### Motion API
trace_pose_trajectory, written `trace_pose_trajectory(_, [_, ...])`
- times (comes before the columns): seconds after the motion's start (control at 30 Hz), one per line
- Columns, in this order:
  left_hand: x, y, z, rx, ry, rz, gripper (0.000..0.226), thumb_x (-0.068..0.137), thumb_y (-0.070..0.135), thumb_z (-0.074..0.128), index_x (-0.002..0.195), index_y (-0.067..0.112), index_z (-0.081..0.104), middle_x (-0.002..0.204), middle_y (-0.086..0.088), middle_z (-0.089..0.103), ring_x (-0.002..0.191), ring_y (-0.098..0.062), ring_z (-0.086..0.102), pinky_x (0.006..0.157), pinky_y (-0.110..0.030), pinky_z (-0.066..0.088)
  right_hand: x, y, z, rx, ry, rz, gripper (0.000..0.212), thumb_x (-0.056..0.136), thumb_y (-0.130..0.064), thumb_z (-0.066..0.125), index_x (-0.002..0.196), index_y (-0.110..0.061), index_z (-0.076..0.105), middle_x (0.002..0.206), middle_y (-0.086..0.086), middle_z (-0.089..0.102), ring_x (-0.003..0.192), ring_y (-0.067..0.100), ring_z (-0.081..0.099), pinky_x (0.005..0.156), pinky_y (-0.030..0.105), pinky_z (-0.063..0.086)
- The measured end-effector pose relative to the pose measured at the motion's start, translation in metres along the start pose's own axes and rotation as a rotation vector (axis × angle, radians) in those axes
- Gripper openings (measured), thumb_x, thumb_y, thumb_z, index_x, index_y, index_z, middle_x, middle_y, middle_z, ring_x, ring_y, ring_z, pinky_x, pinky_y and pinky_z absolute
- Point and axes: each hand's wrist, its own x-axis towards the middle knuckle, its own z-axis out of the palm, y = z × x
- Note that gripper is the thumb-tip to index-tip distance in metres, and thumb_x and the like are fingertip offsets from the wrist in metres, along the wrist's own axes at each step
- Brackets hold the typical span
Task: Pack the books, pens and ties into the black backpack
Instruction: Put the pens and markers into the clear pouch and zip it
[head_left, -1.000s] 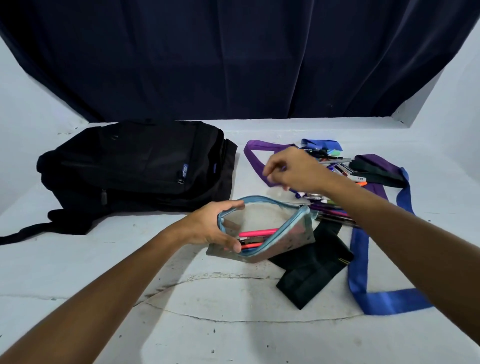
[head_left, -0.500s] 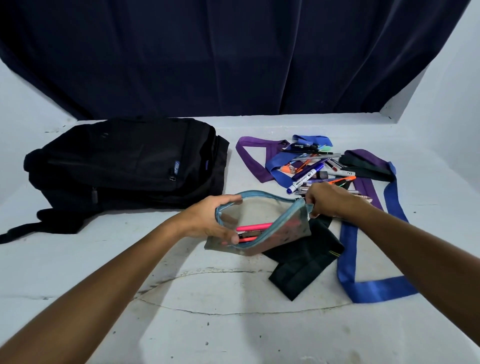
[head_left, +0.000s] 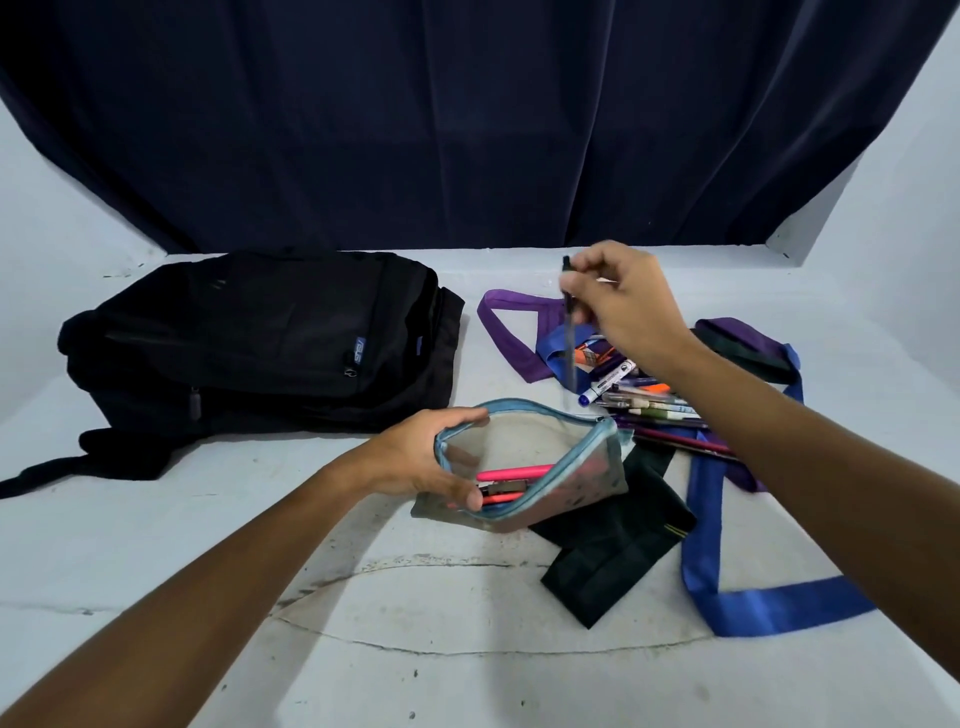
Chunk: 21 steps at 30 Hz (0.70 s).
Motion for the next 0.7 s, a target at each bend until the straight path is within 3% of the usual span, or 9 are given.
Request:
trace_pose_trajectory(0.07, [-0.001,0.001,0.000,-0.006,0.005,-0.004,0.143,0.026,0.071,0.088,0.150,0.023,0.036,0.144,0.015,0.048,0.131,-0.005,0.047,0.113,-0.035,0.039,-0.005,-0.016,0.012,0.098,-0.142,-0.006,0.007,0.092,-0.005,0.062,0.087,-0.009,0.058,0.075,0.010,0.065,0.049,0.010,0.058,0.044,0.020,0.041])
trace_pose_trajectory(0.13, [0.000,-0.001,0.001,-0.003,0.012,-0.002,0.142,0.026,0.071,0.088,0.149,0.024,0.036,0.143,0.015,0.049,0.131,-0.005,0.048,0.113,-0.035,0.040,-0.011,-0.020,0.022,0.061,-0.364,0.013,0.002,0.091,-0.004,0.063,0.090,-0.005,0.061,0.073,0.007,0.067,0.049,0.009,0.058,0.048,0.021,0.042])
trace_pose_trajectory(0.23, [0.000,-0.001,0.002,-0.020,0.007,0.009,0.122,0.031,0.065,0.090,0.140,0.033,0.047,0.130,0.017,0.062,0.120,-0.003,0.058,0.103,-0.026,0.047,-0.022,-0.008,0.035,-0.286,-0.743,0.045,0.008,0.086,-0.007,0.070,0.092,-0.003,0.068,0.068,0.004,0.067,0.052,0.009,0.057,0.057,0.021,0.044])
trace_pose_trajectory(0.3, [-0.001,0.000,0.002,-0.045,-0.001,0.026,0.110,0.034,0.058,0.092,0.134,0.033,0.051,0.122,0.015,0.067,0.113,-0.005,0.063,0.096,-0.023,0.050,-0.026,0.004,0.041,-0.466,-0.857,0.078,0.012,0.083,-0.012,0.075,0.094,-0.008,0.072,0.070,0.000,0.068,0.054,0.009,0.058,0.059,0.019,0.045])
trace_pose_trajectory(0.37, [0.000,0.000,0.002,-0.052,0.006,0.019,0.126,0.034,0.061,0.092,0.144,0.023,0.045,0.131,0.012,0.061,0.119,-0.006,0.060,0.103,-0.030,0.048,-0.023,0.010,0.039,-0.462,-0.786,0.082,0.008,0.084,-0.013,0.074,0.091,-0.013,0.073,0.071,0.001,0.067,0.053,0.009,0.059,0.058,0.018,0.045])
trace_pose_trajectory(0.43, [-0.001,0.000,0.001,-0.026,0.011,0.009,0.138,0.029,0.068,0.089,0.149,0.021,0.038,0.140,0.014,0.051,0.127,-0.005,0.051,0.109,-0.030,0.042,-0.015,0.013,0.030,-0.426,-0.617,0.073,0.005,0.087,-0.006,0.068,0.088,-0.010,0.071,0.071,0.000,0.067,0.052,0.011,0.059,0.053,0.017,0.047])
trace_pose_trajectory(0.53, [0.000,-0.001,0.000,-0.009,0.010,0.002,0.142,0.027,0.070,0.088,0.150,0.022,0.035,0.143,0.016,0.047,0.130,-0.002,0.047,0.111,-0.027,0.040,-0.001,0.023,0.007,-0.423,-0.385,0.120,0.014,0.086,0.005,0.058,0.083,-0.002,0.069,0.069,-0.002,0.064,0.046,0.000,0.056,0.052,0.020,0.048])
trace_pose_trajectory(0.6, [0.001,-0.002,0.000,-0.007,-0.002,-0.007,0.142,0.027,0.069,0.088,0.150,0.022,0.035,0.141,0.016,0.048,0.128,-0.003,0.049,0.108,-0.026,0.043,0.000,0.041,-0.009,-0.518,-0.366,0.170,0.019,0.084,0.009,0.054,0.078,-0.001,0.069,0.065,-0.005,0.061,0.047,-0.002,0.055,0.055,0.020,0.045])
trace_pose_trajectory(0.7, [0.003,-0.002,0.000,0.000,-0.014,-0.008,0.140,0.026,0.070,0.088,0.148,0.023,0.038,0.135,0.022,0.047,0.127,-0.004,0.048,0.105,-0.021,0.043,-0.010,0.079,-0.029,-0.764,-0.509,0.292,0.025,0.081,0.006,0.057,0.065,-0.010,0.068,0.063,-0.002,0.065,0.051,0.007,0.057,0.060,0.024,0.050])
